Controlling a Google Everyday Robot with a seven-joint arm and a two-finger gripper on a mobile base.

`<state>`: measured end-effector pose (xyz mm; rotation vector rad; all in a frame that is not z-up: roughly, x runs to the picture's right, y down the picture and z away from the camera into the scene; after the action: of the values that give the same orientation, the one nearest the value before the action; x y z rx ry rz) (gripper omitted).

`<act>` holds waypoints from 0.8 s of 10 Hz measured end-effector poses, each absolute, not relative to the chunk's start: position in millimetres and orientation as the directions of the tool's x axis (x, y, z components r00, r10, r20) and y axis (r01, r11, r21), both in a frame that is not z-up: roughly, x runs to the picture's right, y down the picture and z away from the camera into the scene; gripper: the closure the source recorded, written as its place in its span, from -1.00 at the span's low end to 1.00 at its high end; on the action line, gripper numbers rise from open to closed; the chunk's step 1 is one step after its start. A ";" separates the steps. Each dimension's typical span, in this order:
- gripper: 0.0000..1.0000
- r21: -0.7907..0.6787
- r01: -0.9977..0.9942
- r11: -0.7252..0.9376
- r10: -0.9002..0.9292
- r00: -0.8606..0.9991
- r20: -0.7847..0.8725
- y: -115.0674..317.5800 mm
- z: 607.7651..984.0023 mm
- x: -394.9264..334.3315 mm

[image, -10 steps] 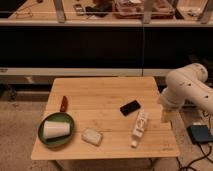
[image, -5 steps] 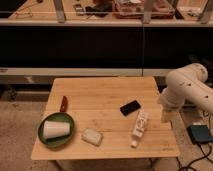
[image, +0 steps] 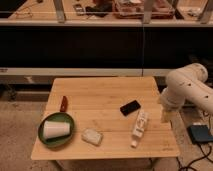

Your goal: Pick up the ceramic cup

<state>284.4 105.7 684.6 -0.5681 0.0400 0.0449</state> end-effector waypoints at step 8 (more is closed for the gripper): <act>-0.30 -0.455 0.139 0.880 -0.040 0.975 0.220 63.7 666.6 118.1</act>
<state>118.1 63.7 666.6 -0.4874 -0.2078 -0.0936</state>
